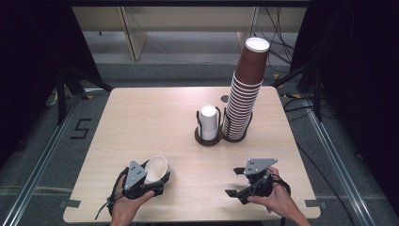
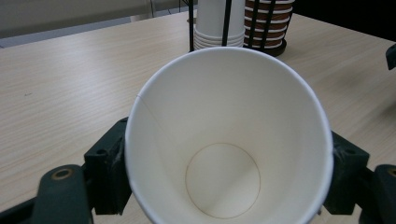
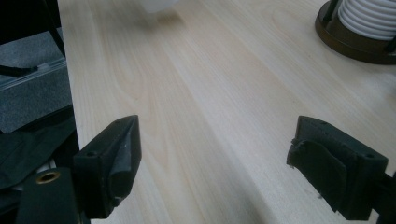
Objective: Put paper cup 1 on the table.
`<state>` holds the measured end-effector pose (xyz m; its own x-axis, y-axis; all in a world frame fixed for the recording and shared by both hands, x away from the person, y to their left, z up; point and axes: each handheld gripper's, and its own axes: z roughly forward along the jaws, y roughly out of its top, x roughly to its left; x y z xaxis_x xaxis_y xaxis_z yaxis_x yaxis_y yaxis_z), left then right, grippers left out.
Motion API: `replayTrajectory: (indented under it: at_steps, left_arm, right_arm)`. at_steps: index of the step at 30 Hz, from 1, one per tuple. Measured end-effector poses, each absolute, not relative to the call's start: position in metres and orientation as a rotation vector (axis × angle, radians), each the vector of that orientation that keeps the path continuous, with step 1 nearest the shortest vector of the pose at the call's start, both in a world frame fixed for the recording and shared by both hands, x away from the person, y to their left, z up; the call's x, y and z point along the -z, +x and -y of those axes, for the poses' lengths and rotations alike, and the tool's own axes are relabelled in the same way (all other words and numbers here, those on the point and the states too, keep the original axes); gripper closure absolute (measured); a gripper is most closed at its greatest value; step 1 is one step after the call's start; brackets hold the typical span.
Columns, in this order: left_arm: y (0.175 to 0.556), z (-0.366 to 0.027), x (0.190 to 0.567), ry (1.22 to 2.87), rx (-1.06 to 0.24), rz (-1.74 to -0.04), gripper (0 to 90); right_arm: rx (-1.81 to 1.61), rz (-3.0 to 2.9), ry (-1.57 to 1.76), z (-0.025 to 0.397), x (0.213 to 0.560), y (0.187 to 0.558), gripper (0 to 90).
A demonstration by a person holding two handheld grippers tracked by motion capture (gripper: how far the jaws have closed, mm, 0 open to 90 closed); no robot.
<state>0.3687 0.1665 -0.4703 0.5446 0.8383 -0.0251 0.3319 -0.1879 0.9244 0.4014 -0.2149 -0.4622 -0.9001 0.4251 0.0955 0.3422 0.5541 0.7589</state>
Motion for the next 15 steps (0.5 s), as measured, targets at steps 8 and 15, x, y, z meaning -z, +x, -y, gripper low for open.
replayTrajectory:
  at_steps: [8,15]
  left_arm:
    - [0.379,-0.171,0.469,1.751,-0.615,-0.992,21.3]
    - [0.394,-0.174,0.466,1.747,-0.625,-1.032,21.3]
  right_arm:
    - [-1.27,-2.671,0.695,0.219,0.462,0.399,16.8]
    - [-1.273,-2.665,0.688,0.221,0.462,0.399,16.6]
